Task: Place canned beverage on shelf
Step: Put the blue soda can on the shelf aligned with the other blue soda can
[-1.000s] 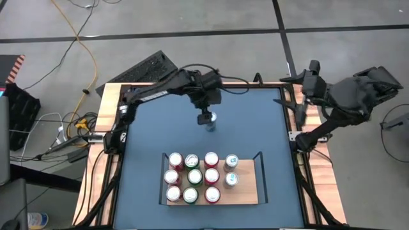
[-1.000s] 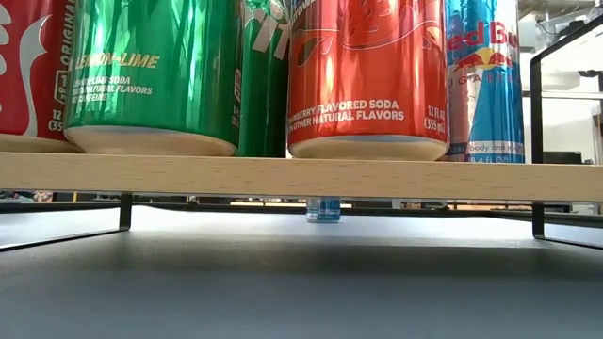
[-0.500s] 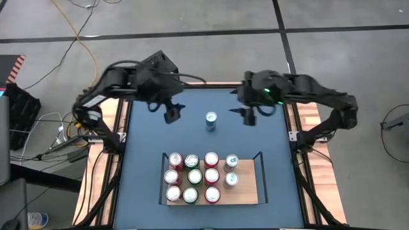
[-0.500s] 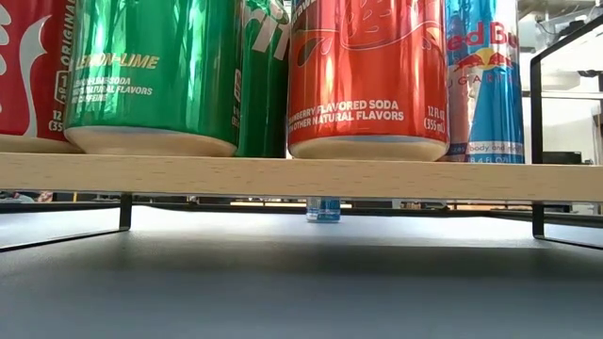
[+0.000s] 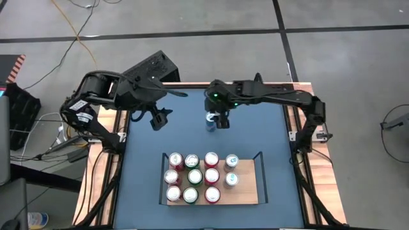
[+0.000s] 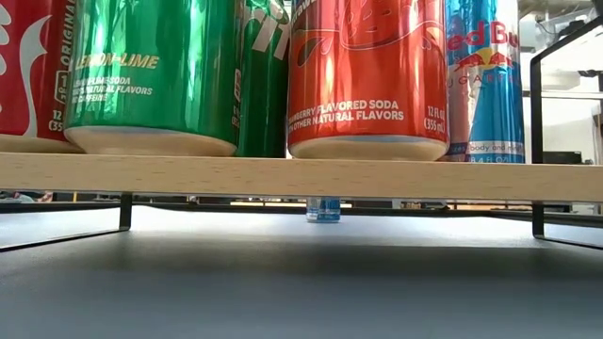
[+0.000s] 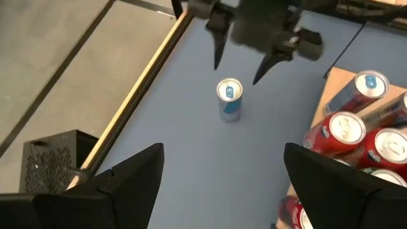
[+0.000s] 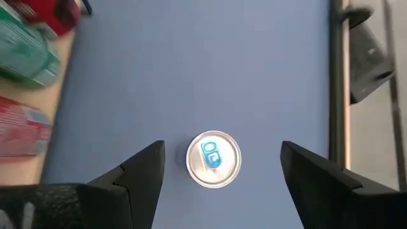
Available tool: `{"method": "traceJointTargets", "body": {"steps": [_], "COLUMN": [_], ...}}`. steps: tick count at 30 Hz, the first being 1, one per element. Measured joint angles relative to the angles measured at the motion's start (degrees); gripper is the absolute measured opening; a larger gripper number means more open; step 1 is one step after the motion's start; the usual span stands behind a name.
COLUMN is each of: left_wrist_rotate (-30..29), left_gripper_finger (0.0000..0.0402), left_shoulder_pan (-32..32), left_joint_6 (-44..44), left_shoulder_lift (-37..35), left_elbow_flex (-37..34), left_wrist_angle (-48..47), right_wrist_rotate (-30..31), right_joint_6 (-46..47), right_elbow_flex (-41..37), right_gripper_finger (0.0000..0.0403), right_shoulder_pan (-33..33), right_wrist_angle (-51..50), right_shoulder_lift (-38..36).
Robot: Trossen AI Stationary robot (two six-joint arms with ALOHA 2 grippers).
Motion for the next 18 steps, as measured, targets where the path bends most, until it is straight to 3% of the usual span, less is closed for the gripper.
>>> {"method": "traceJointTargets", "body": {"steps": [18], "left_wrist_rotate": [-0.51], "left_gripper_finger": [0.0311], "left_shoulder_pan": [-1.00], "left_joint_6": [3.35], "left_shoulder_lift": [0.39], "left_elbow_flex": [-0.44], "left_wrist_angle": [-0.11], "right_wrist_rotate": [-4.20], "right_joint_6": [0.32], "right_elbow_flex": [0.08], "right_gripper_finger": [0.0295], "right_shoulder_pan": [-5.18], "right_wrist_angle": [-0.66], "right_shoulder_lift": [9.75]}}
